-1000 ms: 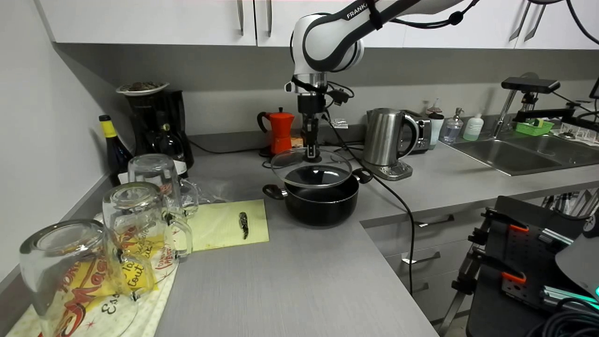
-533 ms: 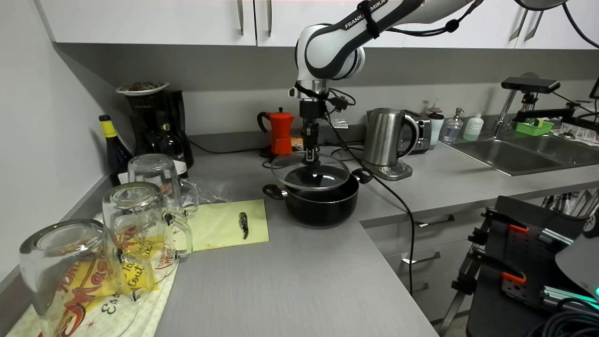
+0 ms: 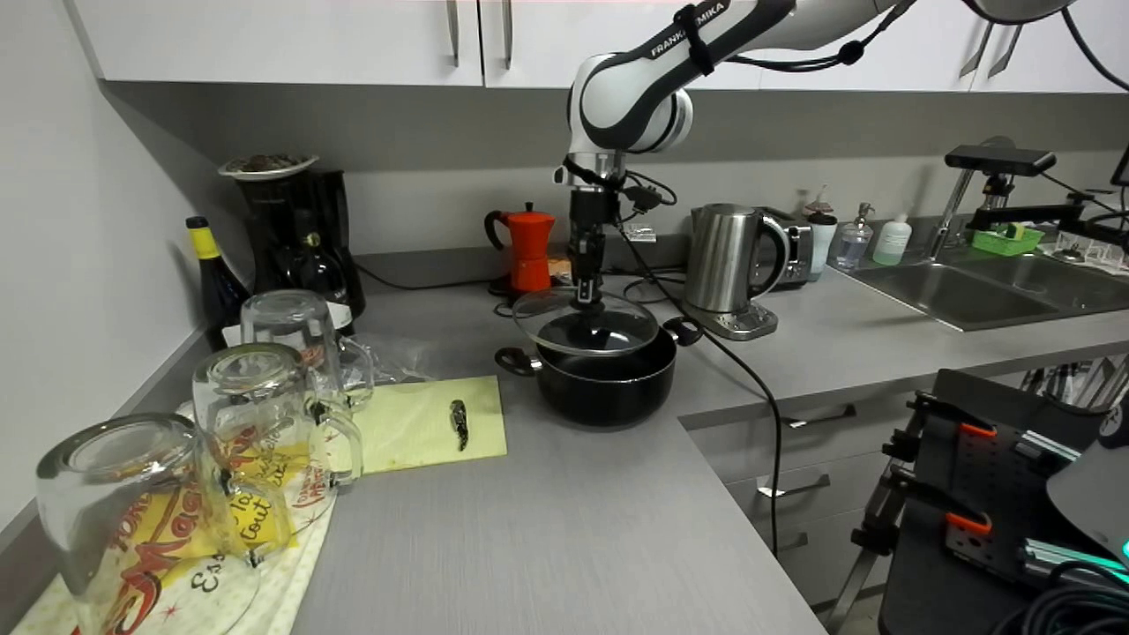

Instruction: Put the lid on the pot

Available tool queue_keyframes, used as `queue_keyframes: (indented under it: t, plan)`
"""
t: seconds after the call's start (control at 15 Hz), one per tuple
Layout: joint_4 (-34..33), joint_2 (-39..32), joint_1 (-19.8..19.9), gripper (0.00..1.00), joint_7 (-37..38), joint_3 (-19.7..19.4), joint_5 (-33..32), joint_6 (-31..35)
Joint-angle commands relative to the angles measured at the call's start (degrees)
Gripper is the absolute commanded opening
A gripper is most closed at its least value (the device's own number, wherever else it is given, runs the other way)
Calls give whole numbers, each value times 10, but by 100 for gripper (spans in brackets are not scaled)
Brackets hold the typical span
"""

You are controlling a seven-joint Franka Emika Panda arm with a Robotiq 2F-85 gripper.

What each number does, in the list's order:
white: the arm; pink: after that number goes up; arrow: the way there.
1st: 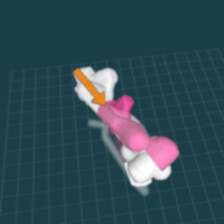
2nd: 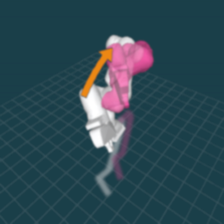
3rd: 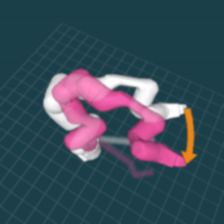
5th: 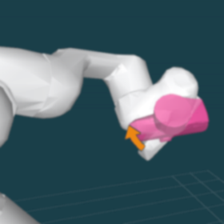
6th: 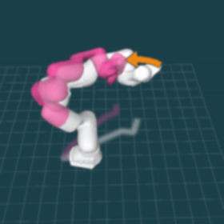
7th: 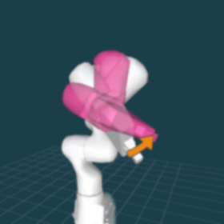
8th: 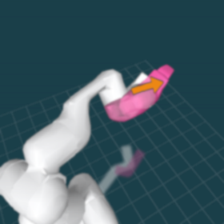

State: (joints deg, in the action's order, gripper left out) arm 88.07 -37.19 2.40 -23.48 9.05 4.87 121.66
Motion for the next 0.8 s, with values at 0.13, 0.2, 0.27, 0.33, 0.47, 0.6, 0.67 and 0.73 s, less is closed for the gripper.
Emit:
queue_keyframes:
  t: [0.13, 0.2, 0.27, 0.33, 0.47, 0.6, 0.67, 0.73]
  plan:
    - [4, -1, 6, 26, -7, 6, 23, 11]
    - [6, -2, 7, 26, -7, 6, 23, 13]
    - [9, -2, 8, 26, -7, 6, 24, 15]
    - [11, -1, 8, 26, -8, 6, 25, 16]
    - [20, 3, 11, 26, -10, 7, 27, 21]
    - [32, 10, 13, 26, -12, 9, 30, 30]
    - [41, 15, 15, 26, -14, 10, 32, 38]
    - [48, 18, 17, 26, -15, 11, 35, 44]
